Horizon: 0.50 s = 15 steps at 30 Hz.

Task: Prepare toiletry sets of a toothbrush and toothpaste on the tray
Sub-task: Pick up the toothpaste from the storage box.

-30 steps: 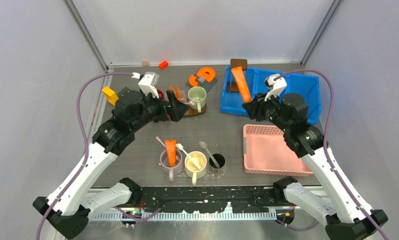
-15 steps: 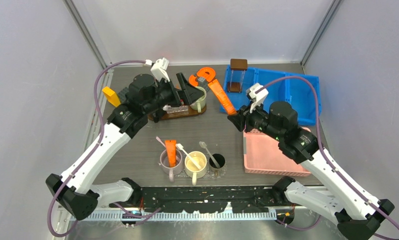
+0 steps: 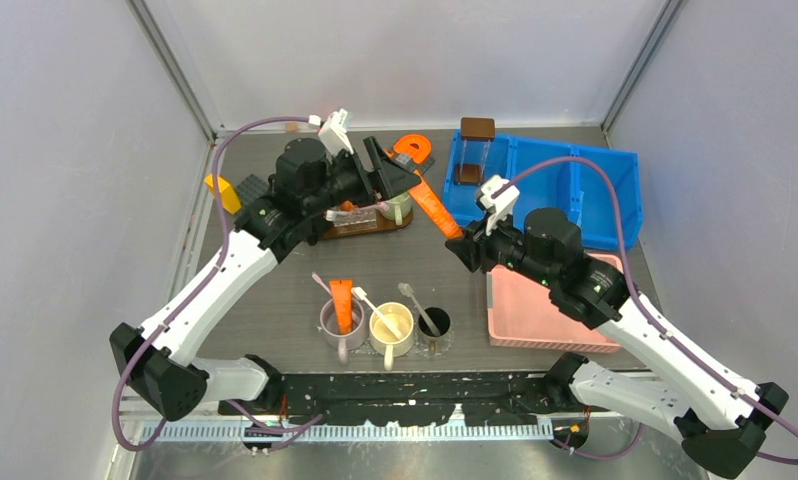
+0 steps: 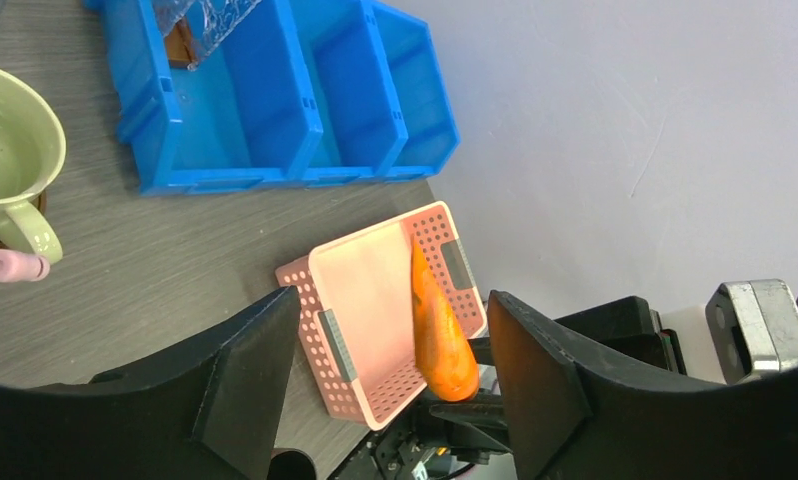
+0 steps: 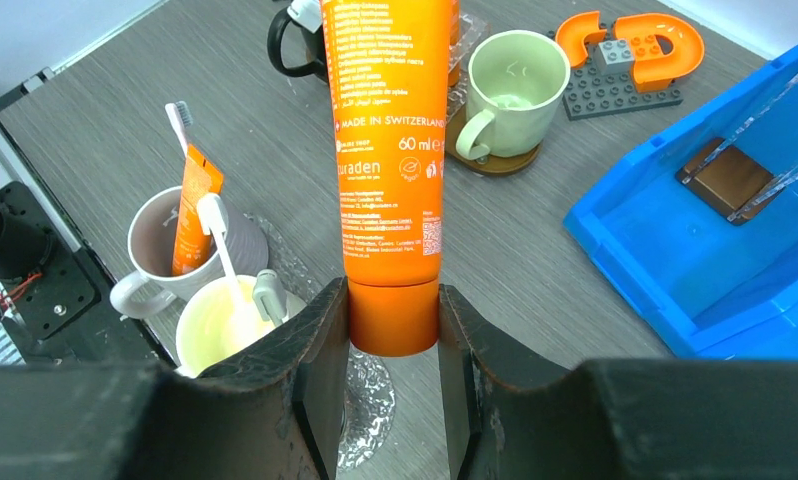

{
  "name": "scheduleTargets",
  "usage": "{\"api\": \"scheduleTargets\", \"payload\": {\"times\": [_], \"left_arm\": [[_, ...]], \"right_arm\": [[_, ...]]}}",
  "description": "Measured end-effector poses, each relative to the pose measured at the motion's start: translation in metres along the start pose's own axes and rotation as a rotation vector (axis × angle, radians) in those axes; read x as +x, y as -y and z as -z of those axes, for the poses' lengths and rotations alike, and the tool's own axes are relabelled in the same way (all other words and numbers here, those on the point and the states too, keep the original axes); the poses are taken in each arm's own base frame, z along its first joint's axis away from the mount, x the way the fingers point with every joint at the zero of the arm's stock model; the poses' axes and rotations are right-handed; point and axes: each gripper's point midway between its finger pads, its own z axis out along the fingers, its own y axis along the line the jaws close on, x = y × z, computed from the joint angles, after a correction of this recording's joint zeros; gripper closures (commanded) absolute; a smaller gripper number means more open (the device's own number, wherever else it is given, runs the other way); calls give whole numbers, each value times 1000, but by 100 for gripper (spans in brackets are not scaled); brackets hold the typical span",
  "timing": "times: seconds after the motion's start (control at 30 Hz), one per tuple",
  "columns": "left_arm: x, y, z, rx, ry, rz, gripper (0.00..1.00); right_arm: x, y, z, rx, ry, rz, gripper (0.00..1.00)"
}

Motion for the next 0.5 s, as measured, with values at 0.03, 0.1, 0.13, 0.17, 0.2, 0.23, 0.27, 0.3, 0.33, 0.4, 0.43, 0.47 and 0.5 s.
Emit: {"api": "scheduleTargets", "payload": {"times": [0.03, 0.1, 0.13, 0.17, 0.2, 0.23, 0.27, 0.3, 0.33, 0.4, 0.43, 0.47, 0.5], "left_arm": [[1, 0, -1, 2, -5, 7, 36], [2, 0, -3, 5, -12, 13, 41], [3, 0, -4, 8, -14, 17, 43], [3, 0, -4, 9, -16, 19, 45], [4, 0, -4, 10, -19, 21, 49], [4, 1, -5, 11, -21, 26, 52], [4, 1, -5, 13, -22, 31, 54], [5, 1, -5, 15, -25, 35, 57], [5, 2, -5, 18, -26, 35, 60], [5, 3, -5, 22, -28, 39, 65], [5, 3, -5, 24, -30, 40, 67], [5, 4, -5, 25, -30, 41, 69], [5, 4, -5, 27, -31, 43, 70]], "right_arm": [[1, -1, -2, -1, -6, 4, 99], [4, -2, -4, -1, -17, 8, 99], [5, -3, -5, -3, -22, 10, 99], [6, -4, -6, -4, -25, 13, 99], [7, -5, -7, -3, -28, 16, 99], [7, -5, -7, 0, -29, 22, 99], [7, -5, -8, 3, -30, 27, 99], [7, -4, -8, 5, -29, 32, 99], [7, -4, -8, 8, -28, 37, 99], [7, -4, -7, 13, -28, 43, 99], [7, -3, -7, 15, -28, 44, 99], [7, -2, -7, 19, -28, 45, 99], [7, -2, -7, 23, -28, 47, 99]]}}
